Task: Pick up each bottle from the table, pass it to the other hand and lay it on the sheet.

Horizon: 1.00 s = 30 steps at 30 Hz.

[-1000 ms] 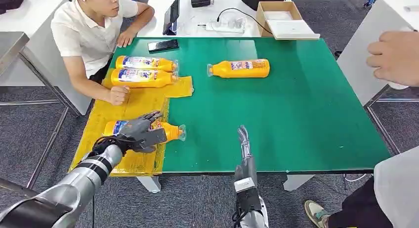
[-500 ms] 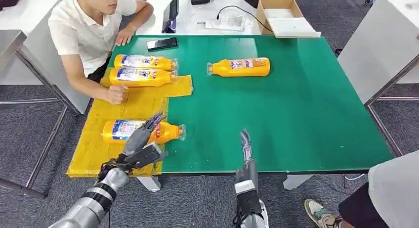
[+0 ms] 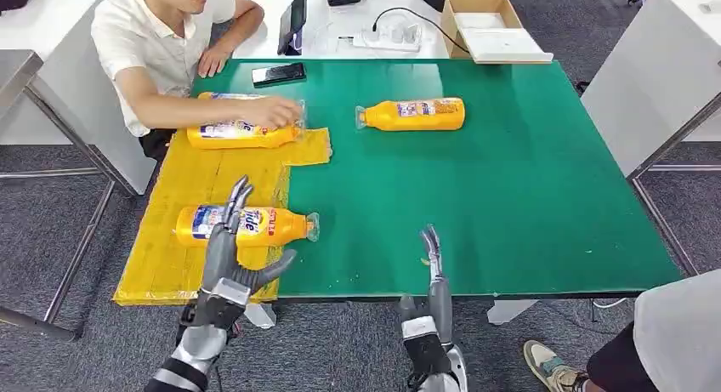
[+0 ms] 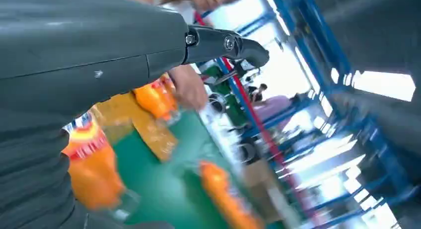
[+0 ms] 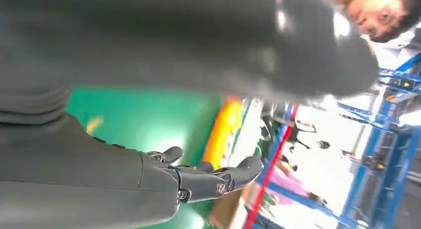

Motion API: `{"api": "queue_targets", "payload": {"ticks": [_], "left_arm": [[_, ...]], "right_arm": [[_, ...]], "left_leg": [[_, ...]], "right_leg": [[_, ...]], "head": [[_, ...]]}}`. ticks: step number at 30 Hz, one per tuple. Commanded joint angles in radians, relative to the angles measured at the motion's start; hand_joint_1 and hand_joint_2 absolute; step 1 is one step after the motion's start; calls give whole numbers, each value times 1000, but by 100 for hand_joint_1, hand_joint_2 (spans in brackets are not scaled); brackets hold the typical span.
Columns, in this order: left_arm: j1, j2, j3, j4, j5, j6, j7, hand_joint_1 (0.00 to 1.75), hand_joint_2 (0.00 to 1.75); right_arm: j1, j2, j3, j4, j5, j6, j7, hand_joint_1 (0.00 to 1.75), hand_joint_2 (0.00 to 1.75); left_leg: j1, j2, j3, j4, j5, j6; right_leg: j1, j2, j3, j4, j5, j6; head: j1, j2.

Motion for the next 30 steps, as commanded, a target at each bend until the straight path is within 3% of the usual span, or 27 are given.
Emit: {"api": "queue_targets", "payload": {"ticks": [1, 2, 4, 8, 11, 13, 16, 20, 30], "left_arm": [[144, -79, 16, -219, 353, -93, 72, 0, 175], [186, -88, 27, -237, 447, -141, 110, 0, 175], [230, -82, 16, -248, 481, -161, 107, 0, 175], [224, -82, 13, -243, 488, -162, 108, 0, 175], [278, -79, 1, -263, 474, -148, 79, 0, 175], [303, -70, -12, -284, 426, -96, 37, 0, 175], [294, -49, -40, -286, 301, 24, 6, 0, 175], [268, -38, -73, -264, 238, 73, 4, 0, 175], [246, -50, -110, -226, 262, 87, 33, 0, 175]], "right_arm": [[-42, -109, -84, 83, 229, -126, 7, 0, 175], [-39, -143, -122, 83, 302, -160, 42, 0, 175], [-31, -169, -197, 65, 324, -116, 39, 0, 175], [-29, -154, -211, 67, 356, -121, 41, 0, 175], [-55, -222, -251, 108, 485, -158, 125, 0, 175], [-103, -272, -284, 170, 542, -114, 162, 0, 175], [-195, -282, -307, 285, 570, -62, 151, 0, 175], [-299, -286, -266, 435, 639, -39, 193, 0, 175], [-399, -274, -157, 589, 724, -42, 233, 0, 175]], "left_leg": [[1, 1, 3, 0, -2, -1], [1, 1, 2, -1, -1, -1], [0, 1, 4, -1, -2, -1], [0, 0, 3, -1, -2, -1], [0, -1, 3, -1, -2, -1], [-1, 0, 1, -1, -1, 0], [0, 0, 1, 0, -1, 0], [0, 4, 2, 0, -2, -1], [0, 2, 3, -1, -1, 0]], "right_leg": [[1, -1, 4, -1, -1, -1], [1, 0, 3, -2, -1, -1], [0, 0, 5, -2, -1, -1], [1, -1, 4, -2, -2, -1], [1, -1, 5, -2, -3, 0], [-1, 0, 2, -1, -2, 1], [0, 0, 3, -2, -1, 2], [0, 3, 4, -2, 0, 1], [1, 2, 4, -2, 0, 2]], "head": [[0, 0], [0, 0], [0, 0], [0, 0], [0, 0], [-1, 0], [-1, 0], [0, 0], [-1, 0]]}}
